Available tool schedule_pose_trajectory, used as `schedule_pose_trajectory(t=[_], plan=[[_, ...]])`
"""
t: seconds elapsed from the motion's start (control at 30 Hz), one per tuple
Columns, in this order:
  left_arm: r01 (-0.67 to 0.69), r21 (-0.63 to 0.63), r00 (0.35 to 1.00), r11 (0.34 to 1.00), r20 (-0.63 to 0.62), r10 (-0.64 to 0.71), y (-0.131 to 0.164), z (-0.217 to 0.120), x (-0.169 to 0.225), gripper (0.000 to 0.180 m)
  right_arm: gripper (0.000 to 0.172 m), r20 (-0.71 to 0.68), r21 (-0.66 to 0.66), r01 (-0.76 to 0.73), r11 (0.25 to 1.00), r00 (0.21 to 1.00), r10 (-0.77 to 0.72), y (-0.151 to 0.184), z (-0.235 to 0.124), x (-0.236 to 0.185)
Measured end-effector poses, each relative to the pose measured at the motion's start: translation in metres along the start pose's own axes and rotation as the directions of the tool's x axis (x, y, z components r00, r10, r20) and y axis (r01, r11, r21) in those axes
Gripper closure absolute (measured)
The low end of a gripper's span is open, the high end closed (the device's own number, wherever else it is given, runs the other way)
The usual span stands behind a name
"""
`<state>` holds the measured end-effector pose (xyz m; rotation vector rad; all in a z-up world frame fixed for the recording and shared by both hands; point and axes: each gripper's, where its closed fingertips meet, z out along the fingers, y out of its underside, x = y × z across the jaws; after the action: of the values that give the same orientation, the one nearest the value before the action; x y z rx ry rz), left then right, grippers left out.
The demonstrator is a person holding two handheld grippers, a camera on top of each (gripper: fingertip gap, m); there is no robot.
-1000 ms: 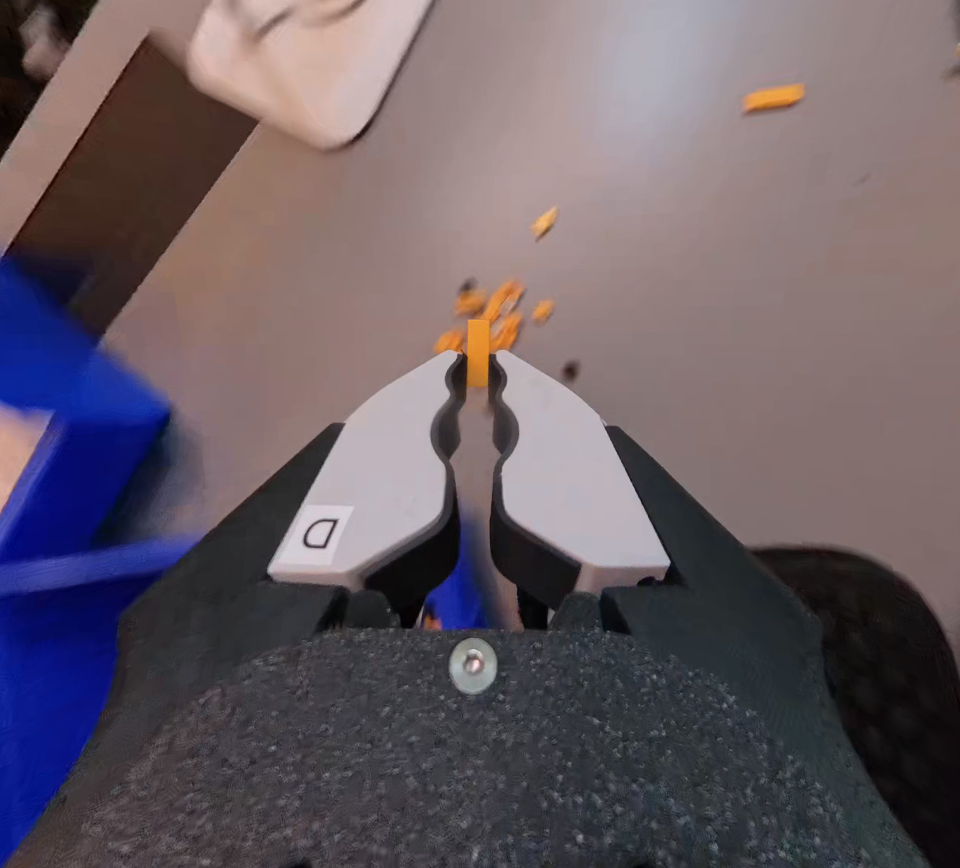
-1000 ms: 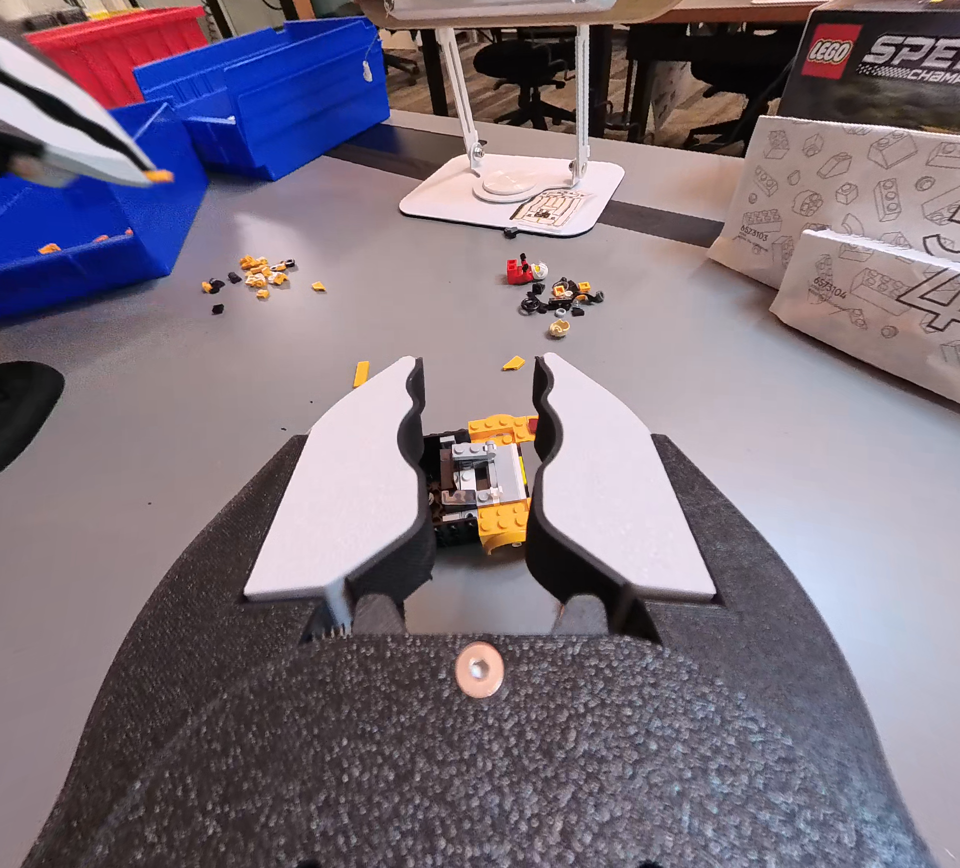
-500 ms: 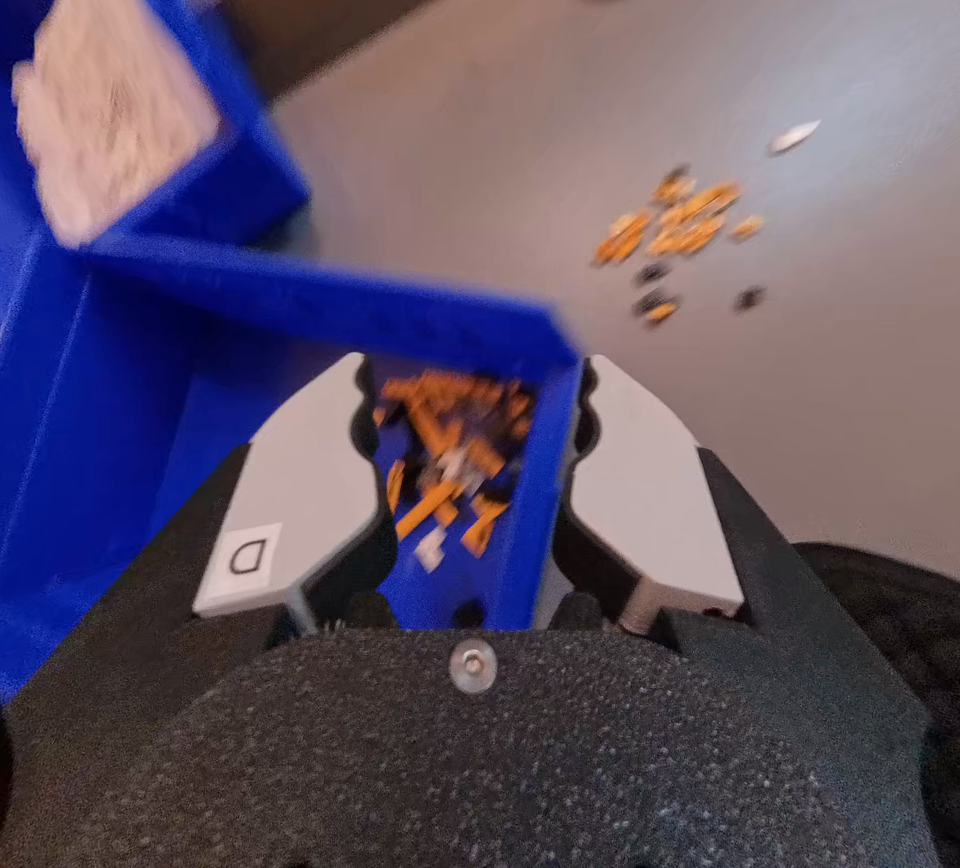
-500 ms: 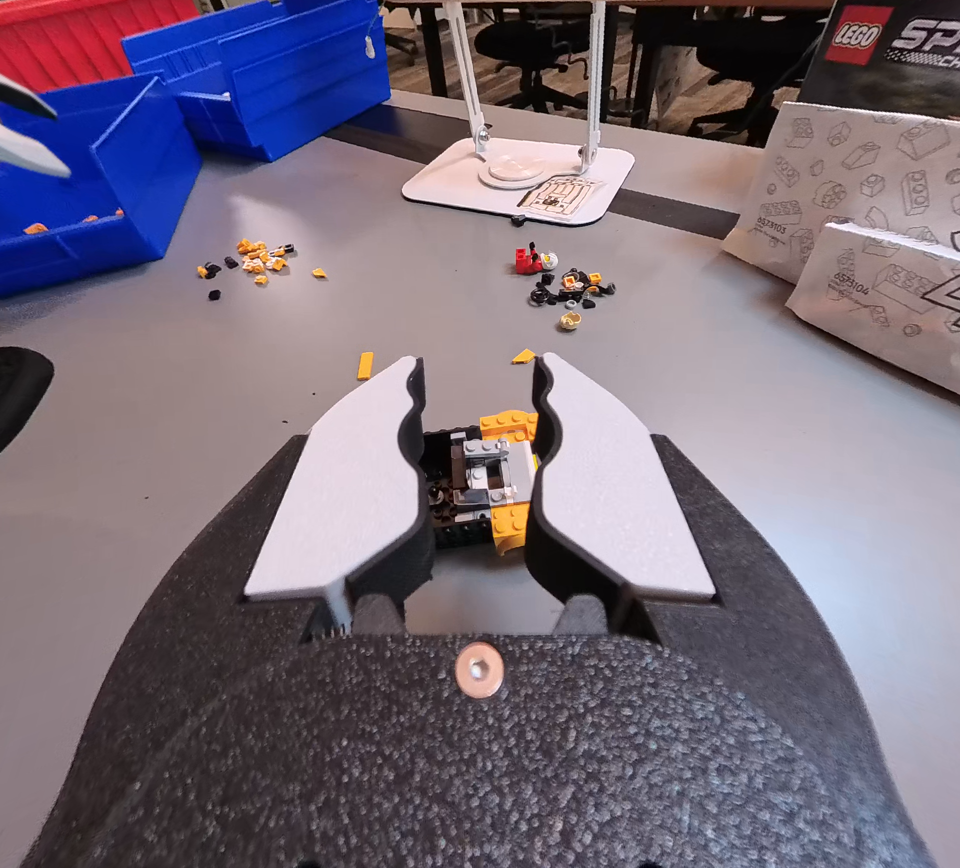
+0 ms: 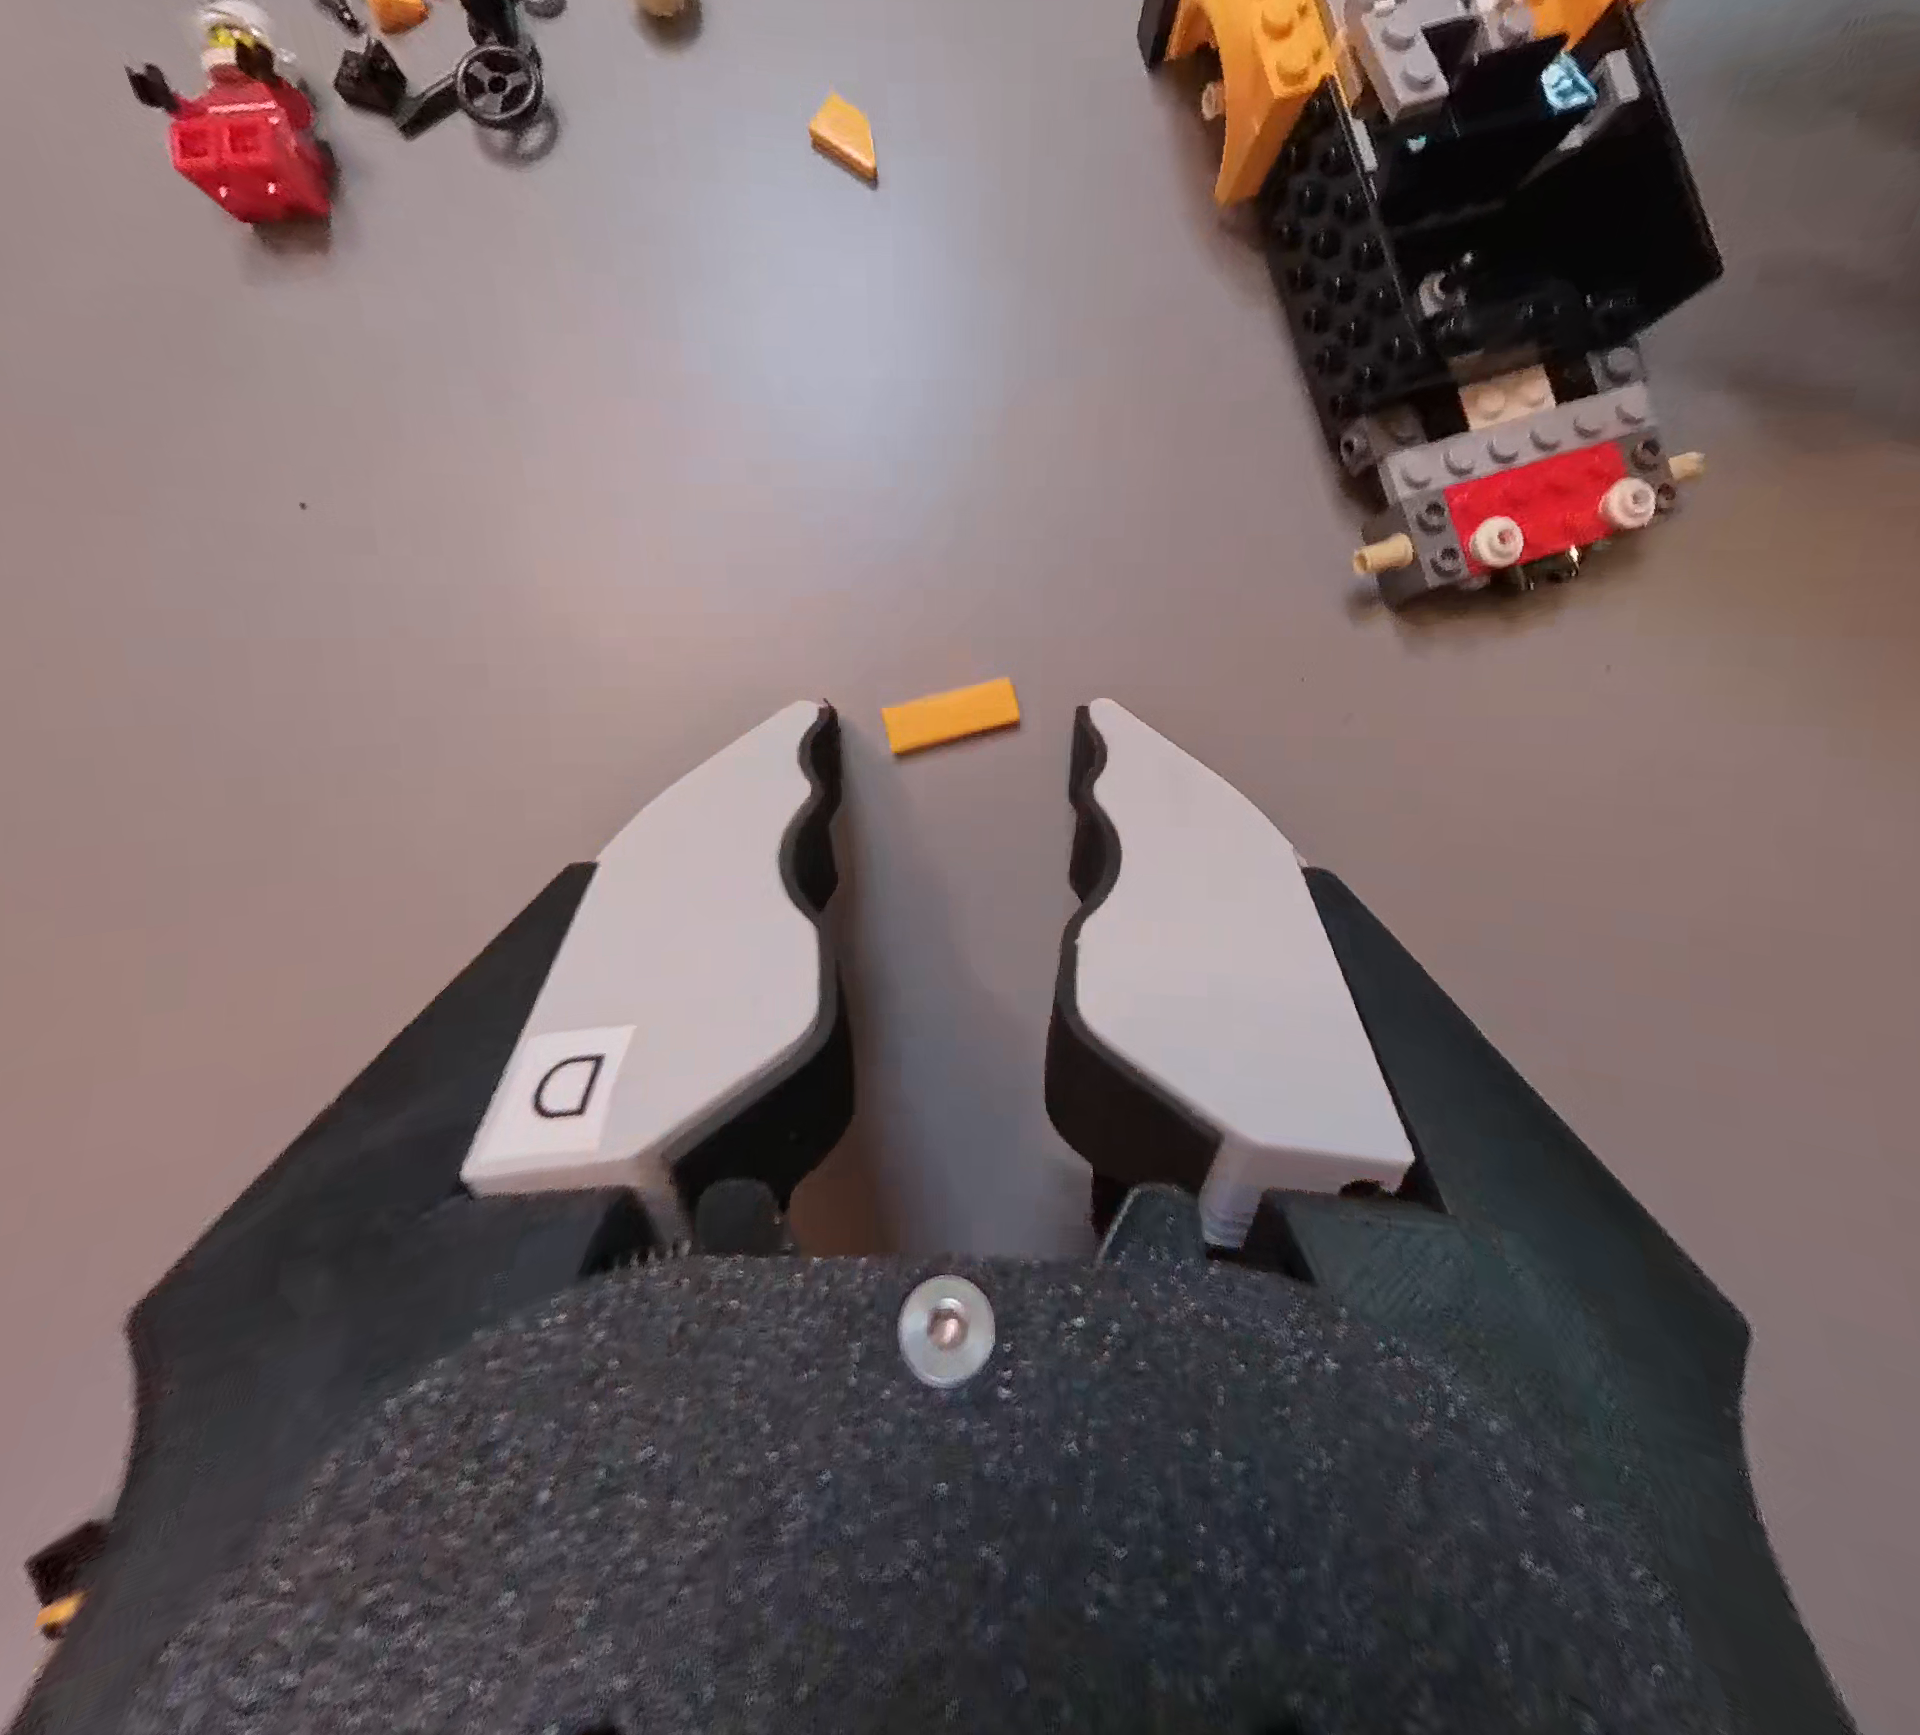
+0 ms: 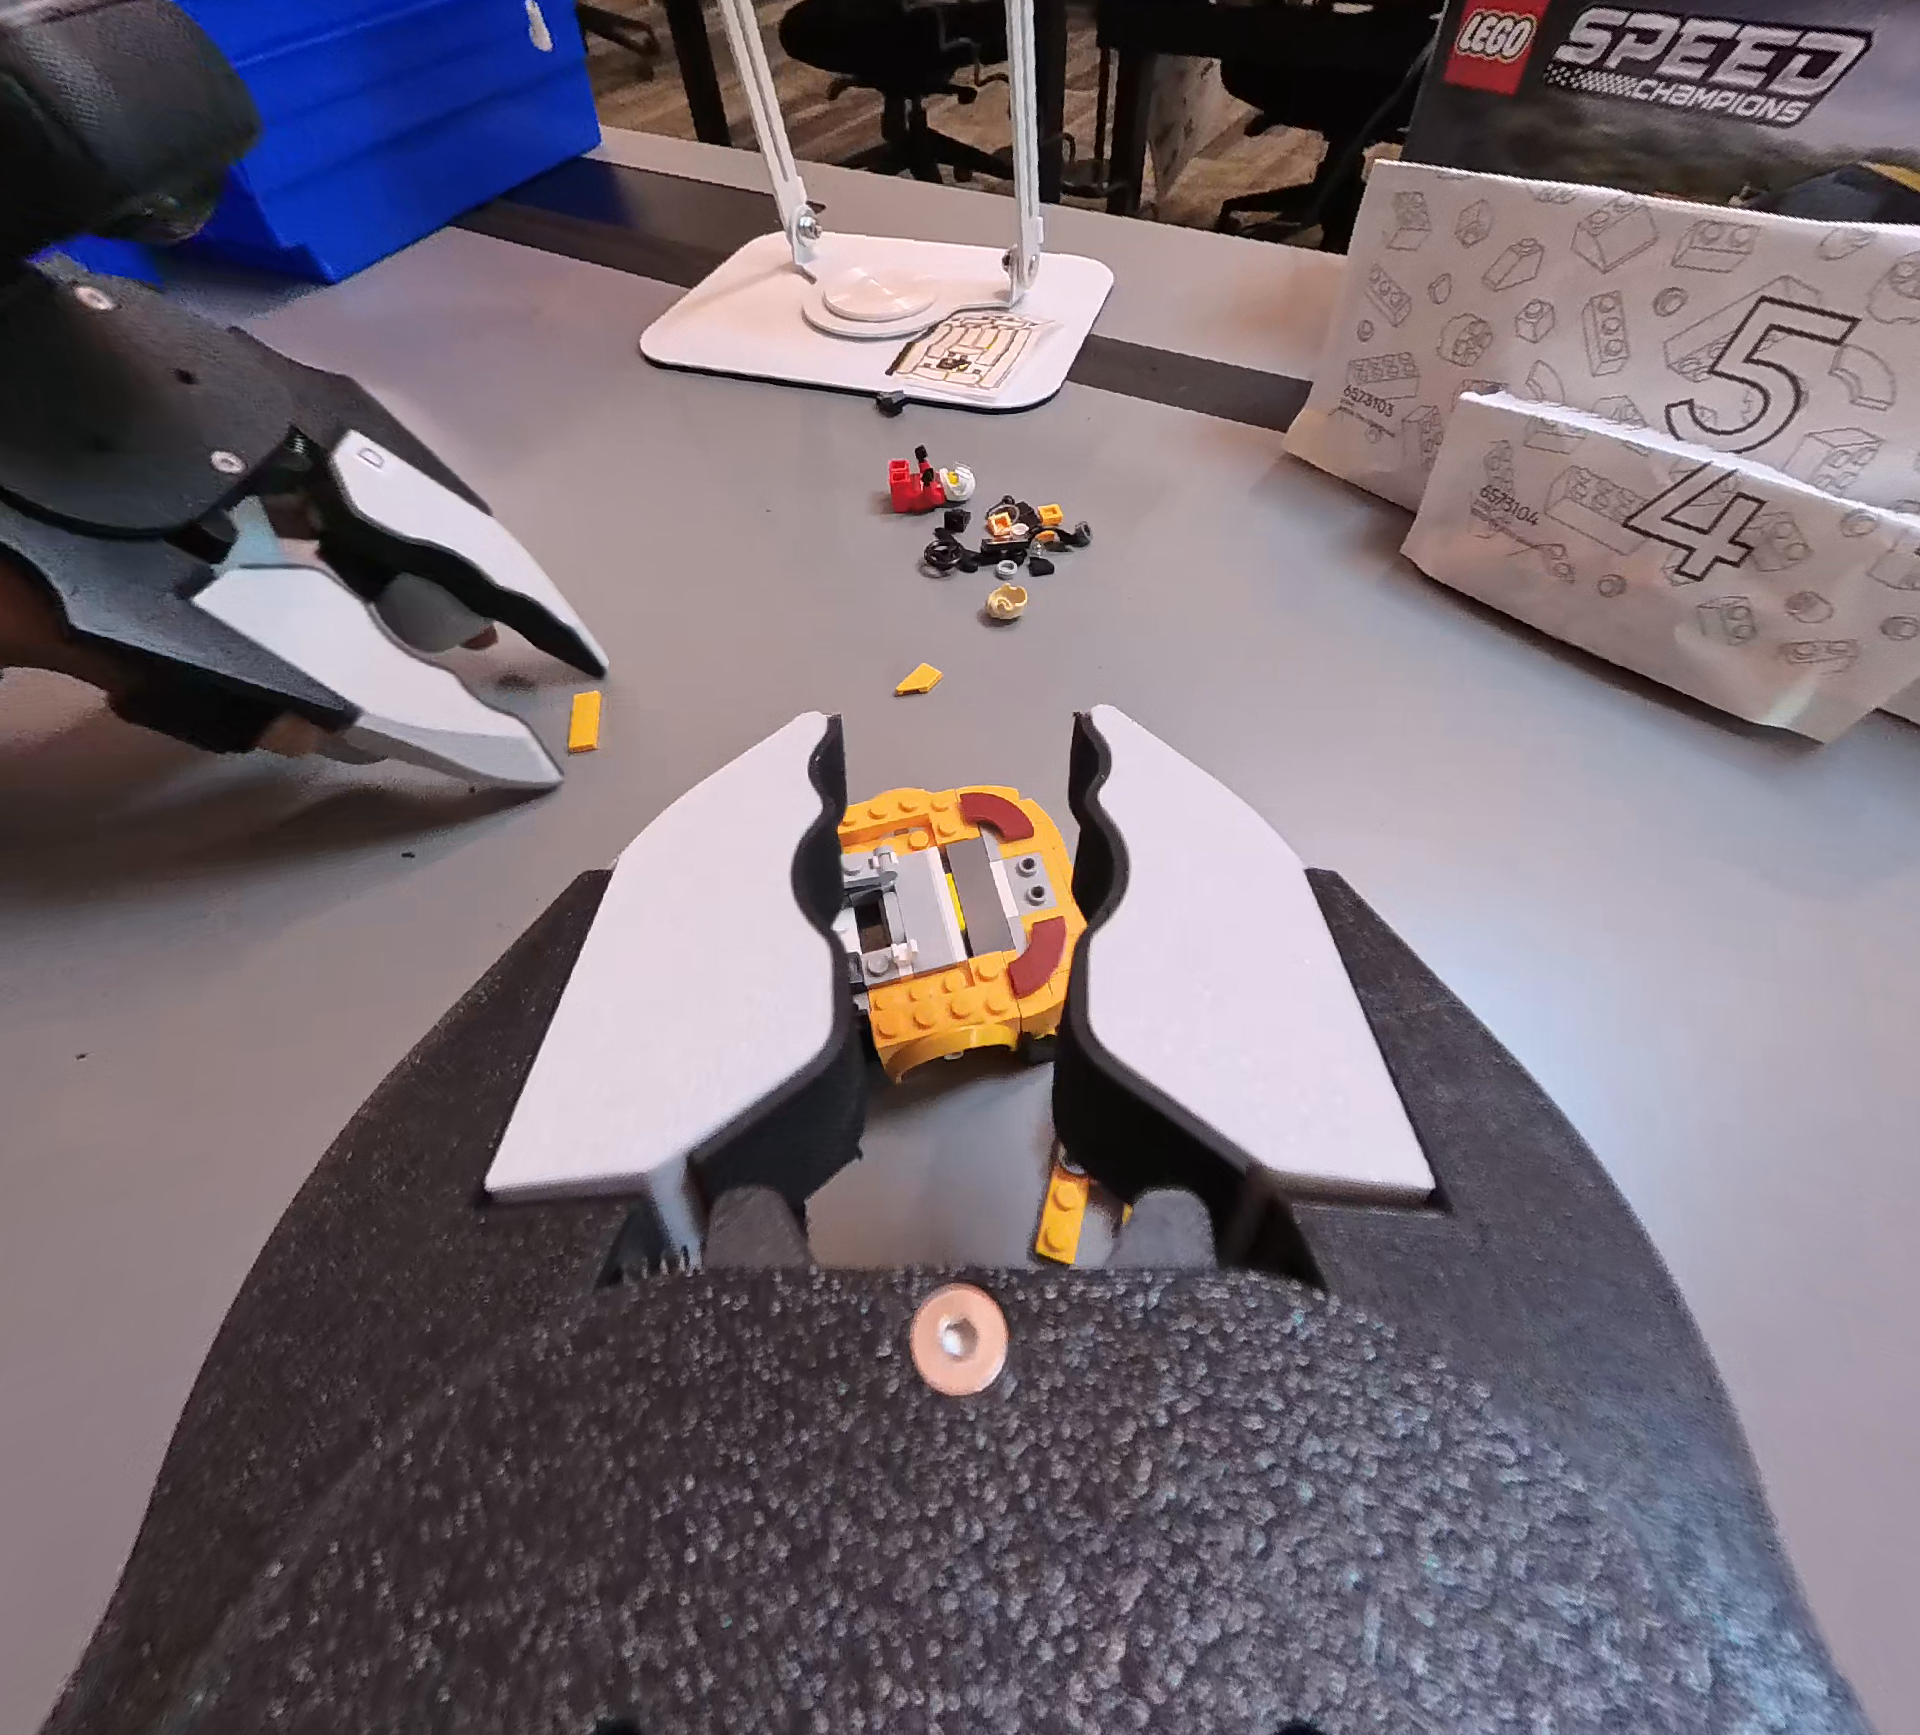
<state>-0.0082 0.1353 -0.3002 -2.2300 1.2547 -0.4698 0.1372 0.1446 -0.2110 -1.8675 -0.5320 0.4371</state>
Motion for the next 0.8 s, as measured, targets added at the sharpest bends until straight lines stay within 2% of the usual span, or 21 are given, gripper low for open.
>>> schedule_pose_trajectory(t=[0.1,0.3,0.37,0.43,0.5,0.6,0.7,0.77,0.8], plan=[[0.003,-0.016,1.0,1.0,-0.018,-0.003,-0.002,0.001,0.001,0.156,0.13,0.007,-0.006,-0.01,1.0,1.0,0.01,0.002,0.001,0.001],[-0.022,-0.012,1.0,1.0,-0.011,0.021,0.008,-0.014,0.001,0.157,0.13,0.017,-0.022,-0.007,1.0,1.0,0.007,0.005,0.003,-0.001],[-0.004,0.051,1.0,0.999,0.012,0.003,0.006,-0.05,-0.003,0.157,0.13,0.016,-0.019,-0.004,1.0,1.0,0.004,0.005,0.002,-0.001],[0.03,0.124,0.99,0.992,0.135,-0.047,0.011,-0.108,-0.024,0.157,0.13,0.014,-0.019,-0.003,1.0,1.0,0.003,0.005,0.002,-0.001],[0.122,0.188,0.938,0.975,0.3,-0.175,0.037,-0.173,-0.059,0.157,0.13,0.016,-0.024,-0.005,1.0,1.0,0.006,0.006,0.003,0.0],[0.309,0.251,0.791,0.917,0.468,-0.394,0.11,-0.24,-0.104,0.156,0.13,0.028,-0.054,-0.018,0.998,0.999,0.019,0.012,0.009,-0.002],[0.443,0.296,0.672,0.846,0.515,-0.532,0.17,-0.265,-0.121,0.157,0.13,0.023,-0.084,0.001,0.996,1.0,0.001,0.015,0.015,-0.006],[0.525,0.292,0.625,0.799,0.505,-0.595,0.198,-0.265,-0.124,0.157,0.13,0.01,-0.095,0.031,0.995,1.0,-0.03,0.016,0.018,-0.008],[0.563,0.284,0.607,0.776,0.495,-0.621,0.209,-0.262,-0.126,0.148,0.13,0.006,-0.101,0.042,0.994,0.999,-0.041,0.016,0.019,-0.009]])
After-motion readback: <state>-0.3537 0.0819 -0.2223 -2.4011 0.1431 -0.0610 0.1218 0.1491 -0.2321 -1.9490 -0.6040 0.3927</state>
